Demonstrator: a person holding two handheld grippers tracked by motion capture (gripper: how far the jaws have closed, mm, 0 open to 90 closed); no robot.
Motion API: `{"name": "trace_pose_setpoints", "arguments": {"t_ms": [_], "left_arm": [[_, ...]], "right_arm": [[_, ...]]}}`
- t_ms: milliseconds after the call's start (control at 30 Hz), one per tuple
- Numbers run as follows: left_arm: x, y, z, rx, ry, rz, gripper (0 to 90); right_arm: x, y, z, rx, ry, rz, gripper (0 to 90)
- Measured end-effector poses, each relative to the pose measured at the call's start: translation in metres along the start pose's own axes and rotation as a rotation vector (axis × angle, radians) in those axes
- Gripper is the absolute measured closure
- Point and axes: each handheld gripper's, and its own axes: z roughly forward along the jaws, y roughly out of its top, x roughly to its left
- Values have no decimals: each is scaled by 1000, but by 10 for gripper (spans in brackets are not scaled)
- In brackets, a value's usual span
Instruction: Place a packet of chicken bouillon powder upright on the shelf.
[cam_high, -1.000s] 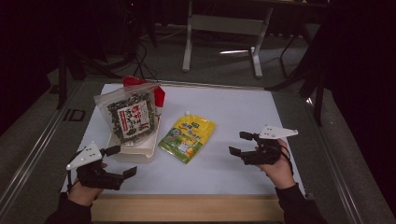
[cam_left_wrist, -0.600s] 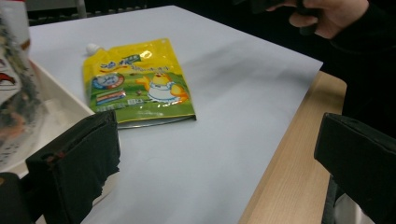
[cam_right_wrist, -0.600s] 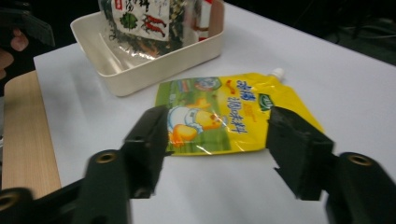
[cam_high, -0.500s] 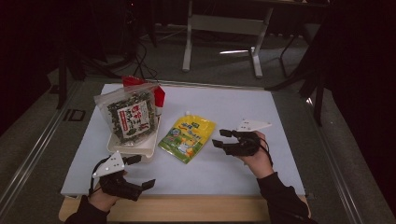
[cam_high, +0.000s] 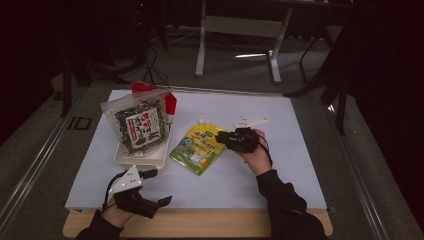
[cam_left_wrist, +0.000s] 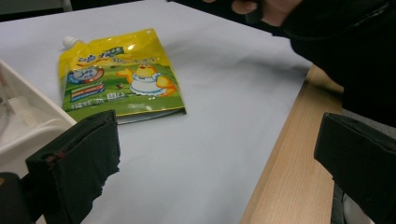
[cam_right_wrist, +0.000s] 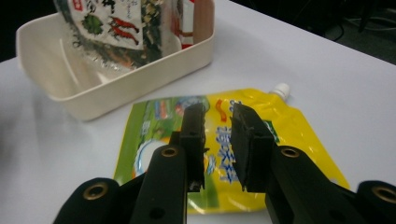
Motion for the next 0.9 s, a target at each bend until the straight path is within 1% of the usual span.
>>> {"name": "trace_pose_setpoints", "arguments": {"t_ms": [33,100,167,367,600,733,833,900], "left_arm": [[0,0,0,-2,1,3,14],[0,0,0,-8,1,8,14],[0,0,0,-10,2,10,14],[0,-1,0,-13,-2,2,14],[0,-2,0,-21,-12,4,14],[-1,-2,1,-19,-17,15,14],[-1,-2,0,-25,-18,15,14],[-1,-2,0,-28,-14,23,14]], "right_arm": [[-1,2,4,4,-3,-1,783],[-4,6,12,16,-5,-2,792],[-5,9,20,30,-3,-1,823],[-12,15,43,58,-5,9,895],[-24,20,64,79,-40,32,899],[-34,22,76,96,-63,47,900],[-43,25,84,104,-79,67,900],[-48,26,89,102,-84,88,900]]}}
